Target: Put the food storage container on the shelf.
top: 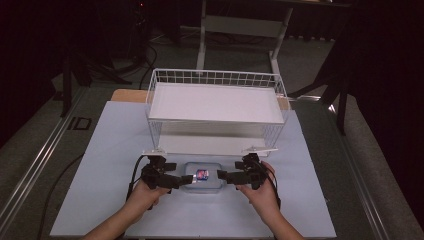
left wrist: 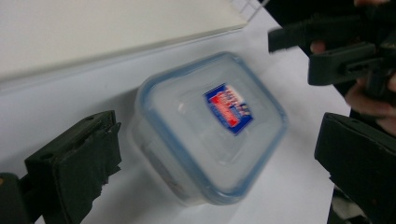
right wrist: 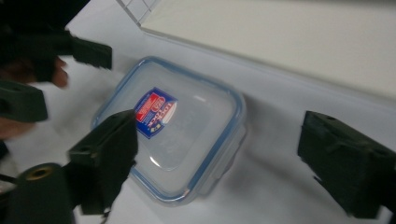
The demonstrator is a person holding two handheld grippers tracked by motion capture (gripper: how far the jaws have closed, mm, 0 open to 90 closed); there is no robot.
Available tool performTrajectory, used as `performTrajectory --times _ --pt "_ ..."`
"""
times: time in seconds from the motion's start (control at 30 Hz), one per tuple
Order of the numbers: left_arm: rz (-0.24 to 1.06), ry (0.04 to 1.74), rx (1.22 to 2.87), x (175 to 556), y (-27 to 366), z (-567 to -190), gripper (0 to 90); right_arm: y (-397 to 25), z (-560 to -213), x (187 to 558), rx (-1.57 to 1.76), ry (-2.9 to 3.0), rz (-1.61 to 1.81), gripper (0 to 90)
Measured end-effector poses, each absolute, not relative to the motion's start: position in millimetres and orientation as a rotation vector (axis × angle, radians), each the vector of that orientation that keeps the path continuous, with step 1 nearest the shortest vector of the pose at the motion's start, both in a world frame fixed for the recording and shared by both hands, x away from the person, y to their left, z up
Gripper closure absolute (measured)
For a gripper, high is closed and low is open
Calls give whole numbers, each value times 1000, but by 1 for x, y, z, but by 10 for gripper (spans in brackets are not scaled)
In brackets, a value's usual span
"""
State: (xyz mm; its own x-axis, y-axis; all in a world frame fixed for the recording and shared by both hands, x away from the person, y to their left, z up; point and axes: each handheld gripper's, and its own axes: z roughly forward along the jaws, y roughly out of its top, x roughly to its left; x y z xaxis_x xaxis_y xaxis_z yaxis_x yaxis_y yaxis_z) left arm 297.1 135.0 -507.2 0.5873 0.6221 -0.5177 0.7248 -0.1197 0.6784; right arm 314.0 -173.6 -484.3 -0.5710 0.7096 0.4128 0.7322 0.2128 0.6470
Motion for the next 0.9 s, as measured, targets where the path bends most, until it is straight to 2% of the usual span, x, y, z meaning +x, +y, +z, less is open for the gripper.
performTrajectory --times 0.27,0.33,0.37,0.4,0.47,0.53,0.57,0.6,0.7,0.77,0.9 --pt "-345 1258 1709 307 135 -535 80 -176 -509 328 -1547 -2139 -1193 217" --pt "-349 1256 1714 307 134 -536 146 -176 -513 329 -1538 -2105 -1184 226" --pt "-346 1268 1716 307 133 -537 146 -176 -515 330 -1545 -2081 -1167 232" --pt "-346 1276 1712 308 133 -537 170 -176 -520 331 -1538 -2038 -1147 270" --pt "-362 1282 1710 309 135 -539 258 -176 -521 332 -1543 -2019 -1140 280" --pt "-381 1298 1696 311 136 -543 301 -177 -525 334 -1532 -1984 -1129 409" --pt "-427 1296 1677 312 137 -544 301 -177 -525 334 -1532 -1984 -1129 409" --pt "-446 1304 1674 312 136 -544 353 -178 -527 335 -1506 -1957 -1121 457" --pt "-441 1300 1679 312 136 -542 374 -177 -526 334 -1501 -1960 -1102 456" --pt "-421 1301 1684 310 136 -539 427 -177 -524 333 -1506 -1962 -1081 465" --pt "-363 1309 1701 304 132 -532 439 -177 -522 329 -1533 -1953 -1100 482"
